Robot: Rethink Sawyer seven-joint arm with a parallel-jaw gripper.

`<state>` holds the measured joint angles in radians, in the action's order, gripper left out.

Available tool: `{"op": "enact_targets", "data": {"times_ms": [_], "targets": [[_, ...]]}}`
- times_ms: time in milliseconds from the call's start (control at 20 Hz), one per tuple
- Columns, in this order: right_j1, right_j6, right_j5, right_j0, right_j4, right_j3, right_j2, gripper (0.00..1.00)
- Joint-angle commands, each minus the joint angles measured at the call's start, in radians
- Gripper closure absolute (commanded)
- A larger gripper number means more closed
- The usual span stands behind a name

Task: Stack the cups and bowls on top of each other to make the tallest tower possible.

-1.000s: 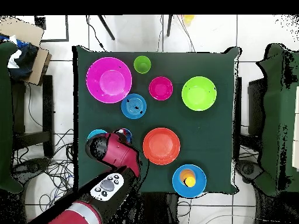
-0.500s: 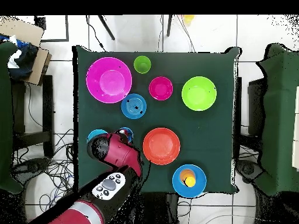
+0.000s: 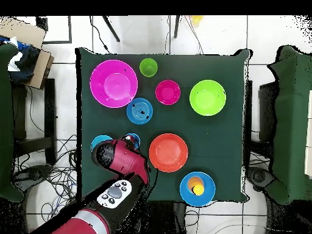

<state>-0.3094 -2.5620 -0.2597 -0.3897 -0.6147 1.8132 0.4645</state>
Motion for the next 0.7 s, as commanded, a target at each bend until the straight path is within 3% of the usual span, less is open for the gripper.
{"op": "enact_targets", "data": {"times_ms": [50, 700], "targets": [[0.027, -0.085, 0.029, 0.014, 0.054, -0.002, -0.092, 0.00], [0.022, -0.081, 0.016, 0.015, 0.056, 0.001, -0.091, 0.00]]}}
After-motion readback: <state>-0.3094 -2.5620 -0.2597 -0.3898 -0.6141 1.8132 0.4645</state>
